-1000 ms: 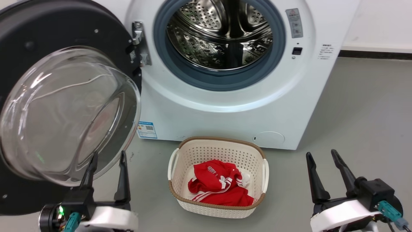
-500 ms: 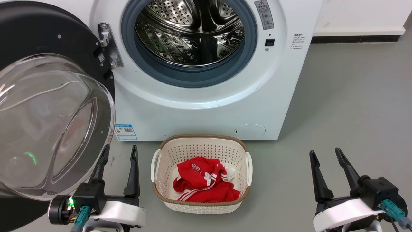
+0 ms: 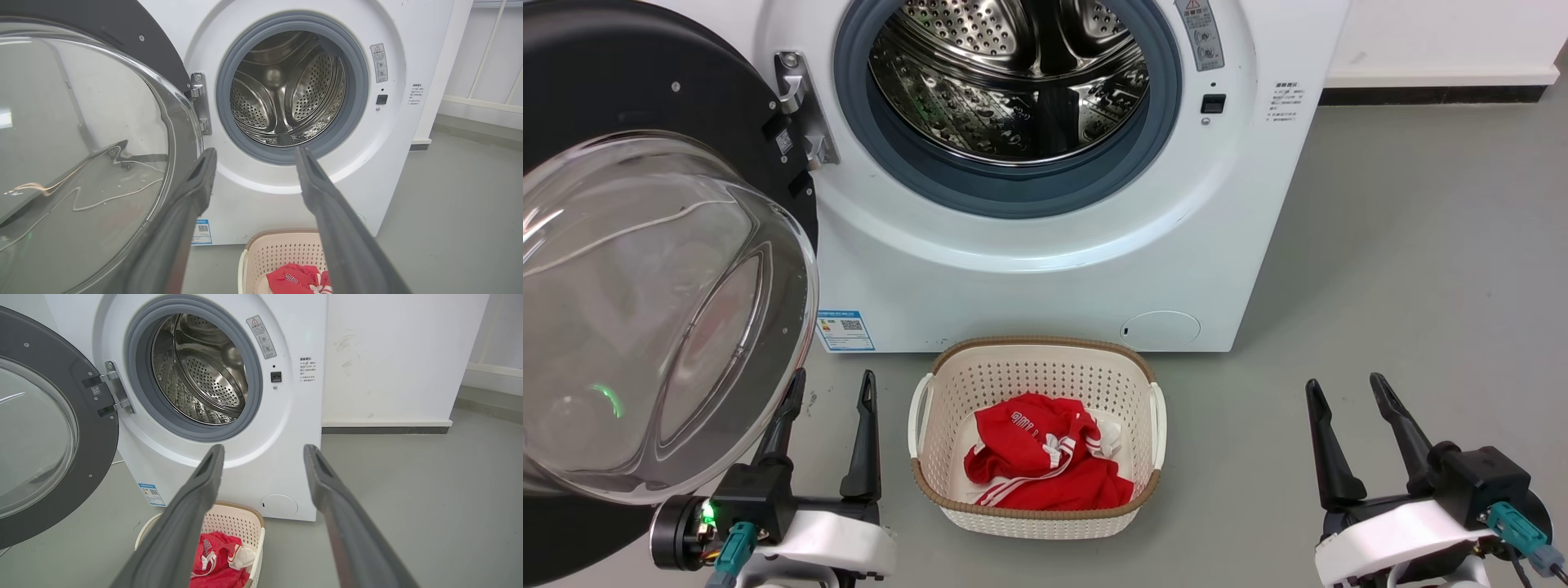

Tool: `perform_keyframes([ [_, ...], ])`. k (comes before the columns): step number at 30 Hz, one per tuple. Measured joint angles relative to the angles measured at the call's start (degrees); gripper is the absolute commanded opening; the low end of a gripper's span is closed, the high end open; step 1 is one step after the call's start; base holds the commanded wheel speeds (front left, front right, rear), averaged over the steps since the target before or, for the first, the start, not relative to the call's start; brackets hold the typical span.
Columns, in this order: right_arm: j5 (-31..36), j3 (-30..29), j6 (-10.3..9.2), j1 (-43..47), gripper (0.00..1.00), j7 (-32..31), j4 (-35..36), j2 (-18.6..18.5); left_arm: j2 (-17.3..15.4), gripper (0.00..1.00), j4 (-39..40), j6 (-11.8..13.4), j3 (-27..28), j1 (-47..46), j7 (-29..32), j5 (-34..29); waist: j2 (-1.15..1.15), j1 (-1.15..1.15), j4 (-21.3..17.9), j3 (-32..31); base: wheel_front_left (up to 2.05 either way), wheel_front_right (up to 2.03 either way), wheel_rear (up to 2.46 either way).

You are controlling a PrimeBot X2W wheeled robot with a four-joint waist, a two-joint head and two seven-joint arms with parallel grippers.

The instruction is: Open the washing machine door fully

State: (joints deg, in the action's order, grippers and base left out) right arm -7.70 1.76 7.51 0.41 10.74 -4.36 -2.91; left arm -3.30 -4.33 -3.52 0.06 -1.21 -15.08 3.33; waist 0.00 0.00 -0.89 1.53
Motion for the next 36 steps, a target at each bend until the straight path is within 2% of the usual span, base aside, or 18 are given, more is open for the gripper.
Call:
perform_keyframes([
  [5, -0.34, 0.05, 0.0, -0.18, 1.0, 0.18, -0.23, 0.01, 0.01, 1.0, -0.15, -0.21, 0.04, 0.0, 0.0, 0.0, 0.0, 0.0, -0.06, 0.08, 0.0, 0.0, 0.0],
  [6, -0.34, 0.05, 0.0, -0.04, 0.0, 0.13, -0.6, 0.01, 0.04, 0.0, -0.56, -0.22, 0.0, 0.1, 0.02, 0.0, 0.0, 0.0, -0.06, 0.08, 0.0, 0.0, 0.0],
  [11, -2.19, 0.2, 0.0, 1.69, 0.0, -0.21, -2.42, 0.01, 0.31, 0.0, -3.21, -0.23, 0.36, 1.19, 1.11, 1.82, 0.0, 0.0, -0.05, 0.07, 0.0, 0.0, 0.0],
  [12, -7.21, 0.15, 0.0, 1.63, 0.0, -0.78, -2.68, -0.09, 0.31, 0.0, -3.77, -0.38, 0.9, 1.1, 2.43, 6.65, 0.0, 0.0, -0.02, 0.02, 0.0, 0.0, 0.0],
  [13, -8.46, 0.12, 0.0, 1.6, 0.0, -1.0, -2.81, -0.14, 0.3, 0.0, -3.81, -0.46, 0.97, 1.05, 2.74, 7.88, 0.0, 0.0, -0.01, 0.0, 0.0, 0.0, 0.0],
  [36, -32.15, -0.68, -0.01, -0.47, 0.0, -4.35, -4.87, -1.14, 0.33, 0.0, -5.17, -1.38, 2.22, -0.19, 7.91, 31.77, 0.0, 0.0, 0.16, -0.26, 0.0, 0.0, 0.0],
])
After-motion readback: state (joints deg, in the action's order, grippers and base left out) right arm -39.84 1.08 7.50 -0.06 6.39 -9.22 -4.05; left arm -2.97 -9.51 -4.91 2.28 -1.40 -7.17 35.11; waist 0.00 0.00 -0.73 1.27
